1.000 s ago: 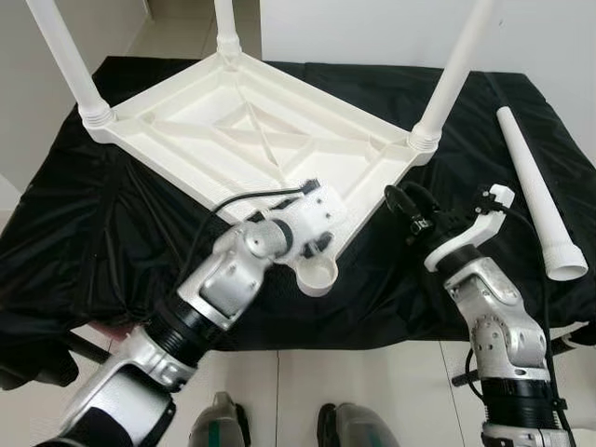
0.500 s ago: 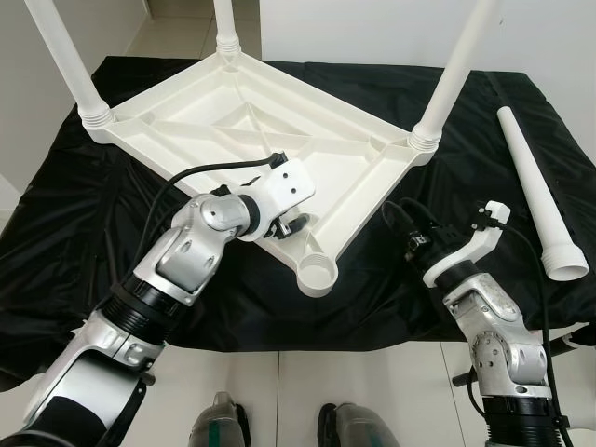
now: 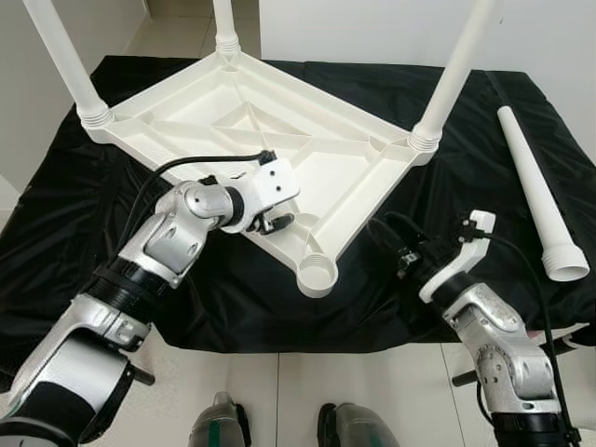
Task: Building children table
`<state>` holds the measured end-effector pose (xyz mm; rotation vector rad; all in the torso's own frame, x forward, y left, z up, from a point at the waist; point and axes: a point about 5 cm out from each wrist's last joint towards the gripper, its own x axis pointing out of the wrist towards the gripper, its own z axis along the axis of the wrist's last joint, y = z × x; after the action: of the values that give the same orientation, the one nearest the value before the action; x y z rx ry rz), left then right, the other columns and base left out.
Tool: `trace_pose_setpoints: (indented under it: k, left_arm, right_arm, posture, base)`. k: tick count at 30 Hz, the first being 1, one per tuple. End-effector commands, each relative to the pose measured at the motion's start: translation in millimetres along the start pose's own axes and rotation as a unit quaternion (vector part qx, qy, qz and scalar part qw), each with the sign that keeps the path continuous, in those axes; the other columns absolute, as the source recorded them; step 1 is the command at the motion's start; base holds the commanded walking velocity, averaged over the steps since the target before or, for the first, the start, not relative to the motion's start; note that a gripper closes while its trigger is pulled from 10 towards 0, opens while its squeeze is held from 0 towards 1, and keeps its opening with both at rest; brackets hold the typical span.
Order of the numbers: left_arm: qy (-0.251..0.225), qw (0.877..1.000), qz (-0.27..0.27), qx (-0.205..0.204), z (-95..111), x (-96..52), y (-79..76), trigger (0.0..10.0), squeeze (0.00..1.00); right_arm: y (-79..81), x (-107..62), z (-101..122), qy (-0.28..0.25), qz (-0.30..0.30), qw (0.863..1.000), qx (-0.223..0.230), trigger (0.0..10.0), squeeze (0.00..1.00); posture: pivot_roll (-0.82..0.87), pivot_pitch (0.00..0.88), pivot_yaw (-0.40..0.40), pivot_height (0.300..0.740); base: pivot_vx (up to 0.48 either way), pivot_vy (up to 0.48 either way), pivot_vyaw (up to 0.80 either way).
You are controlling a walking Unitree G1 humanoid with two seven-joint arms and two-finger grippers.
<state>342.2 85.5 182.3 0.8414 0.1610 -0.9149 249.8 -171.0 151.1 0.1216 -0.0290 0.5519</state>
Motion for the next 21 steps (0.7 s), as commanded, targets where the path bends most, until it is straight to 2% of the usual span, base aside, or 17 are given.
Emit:
trace_pose_setpoints:
  k: [1, 8, 16, 21]
  left_arm:
    - [0.008, 1.000, -0.011, 0.022, -0.7, 2.8, -0.7, 10.0, 0.00]
    - [0.024, 0.995, -0.065, 0.065, -9.9, 8.9, -5.8, 10.0, 0.00]
    - [0.042, 0.991, -0.084, 0.095, -15.3, 15.9, -1.3, 10.0, 0.00]
    - [0.050, 0.990, -0.089, 0.095, -16.6, 19.9, 1.5, 10.0, 0.00]
  right_arm:
    - [2.2, -3.6, -0.3, 0.010, 0.014, 1.000, -0.007, 10.0, 0.00]
    - [1.2, -8.2, 1.2, 0.015, 0.013, 1.000, -0.013, 10.0, 0.00]
    - [2.0, -11.1, 1.4, 0.015, 0.009, 1.000, -0.015, 10.0, 0.00]
    - [2.4, -11.0, 1.2, 0.014, 0.007, 1.000, -0.015, 10.0, 0.00]
  posture:
    - [-0.17, 0.048, 0.018, 0.740]
    - [-0.18, 0.051, 0.030, 0.740]
    - [-0.19, 0.051, 0.041, 0.740]
    - [-0.19, 0.054, 0.055, 0.740]
  base:
    - [0.000, 0.000, 0.00]
    - [0.000, 0.000, 0.00]
    - [0.000, 0.000, 0.00]
    - [0.000, 0.000, 0.00]
